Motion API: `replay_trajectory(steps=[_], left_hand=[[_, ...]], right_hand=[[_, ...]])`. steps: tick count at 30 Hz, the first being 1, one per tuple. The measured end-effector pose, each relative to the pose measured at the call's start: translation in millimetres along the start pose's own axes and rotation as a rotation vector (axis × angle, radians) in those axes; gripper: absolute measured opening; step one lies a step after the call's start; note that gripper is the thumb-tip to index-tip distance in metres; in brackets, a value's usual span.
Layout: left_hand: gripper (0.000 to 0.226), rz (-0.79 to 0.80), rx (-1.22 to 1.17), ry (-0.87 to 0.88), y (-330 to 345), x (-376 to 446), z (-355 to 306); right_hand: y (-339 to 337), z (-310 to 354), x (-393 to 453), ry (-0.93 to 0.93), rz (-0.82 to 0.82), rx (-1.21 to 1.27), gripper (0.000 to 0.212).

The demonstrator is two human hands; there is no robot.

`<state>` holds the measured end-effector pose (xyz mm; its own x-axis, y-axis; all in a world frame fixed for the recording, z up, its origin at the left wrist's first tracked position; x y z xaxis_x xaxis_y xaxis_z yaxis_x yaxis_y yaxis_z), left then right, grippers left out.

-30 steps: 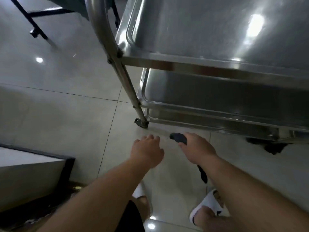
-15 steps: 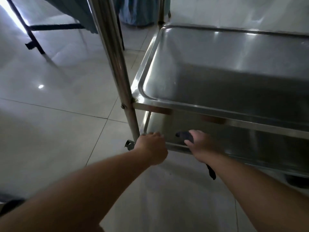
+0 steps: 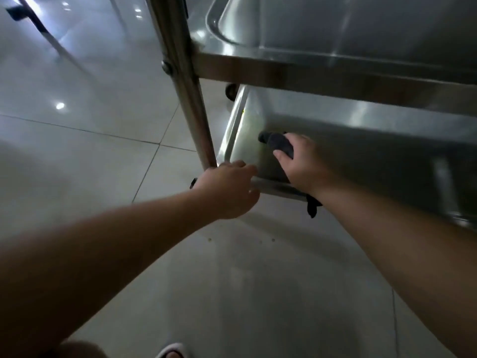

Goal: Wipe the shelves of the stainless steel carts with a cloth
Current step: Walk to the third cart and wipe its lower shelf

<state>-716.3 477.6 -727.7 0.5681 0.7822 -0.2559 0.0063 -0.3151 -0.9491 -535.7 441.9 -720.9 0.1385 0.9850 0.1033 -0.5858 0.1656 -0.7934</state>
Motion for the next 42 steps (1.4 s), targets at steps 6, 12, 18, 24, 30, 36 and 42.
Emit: replay_trajectory(steps=[6,12,18,24,30,36,42], left_hand=[[0.031,0.006,-0.212,-0.101,5.7,-23.1,35.5],[0.034,-0.053,-0.338,-0.384,3.7,-28.2,95.8],[0.043,-0.315,-0.817,-0.29,-12.1,-9.7,87.8],[0.02,-0.345,-1.15,-0.275,2.1,20.1,66.9],[0.03,-0.376,-1.308,-0.31,11.9,29.9,67.6],[0.03,-0.395,-1.342,-0.328,11.3,30.8,64.9],[0.017,-0.338,-1.377,-0.25,14.3,29.2,66.2]], right_hand=[[27.2,8.3,22.8,-0.055,-0.074,0.023,0.045],[57.5,32.2,43.2,-0.164,-0.13,0.101,0.046],[110.7,36.9,34.9,-0.257,0.216,-0.024,0.047],[90.8,0.5,0.6,-0.258,0.205,-0.222,0.054],[24.6,-112.4,-8.9,0.254,-0.018,-0.347,0.067],[70.2,-57.4,67.6,0.256,-0.048,-0.281,0.055],[104.6,1.6,52.3,-0.378,0.369,-0.181,0.054]])
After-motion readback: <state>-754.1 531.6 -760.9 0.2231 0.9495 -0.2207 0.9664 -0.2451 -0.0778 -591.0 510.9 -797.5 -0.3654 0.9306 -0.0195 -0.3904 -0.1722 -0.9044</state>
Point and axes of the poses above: each hand's wrist, its own x-axis towards the middle knuckle, its own y-axis out of the palm, z = x × y, the point moved 4 cm from there along x, towards the middle knuckle, and after that the axes turned 11 degrees about -y, right-handed, at the moved point
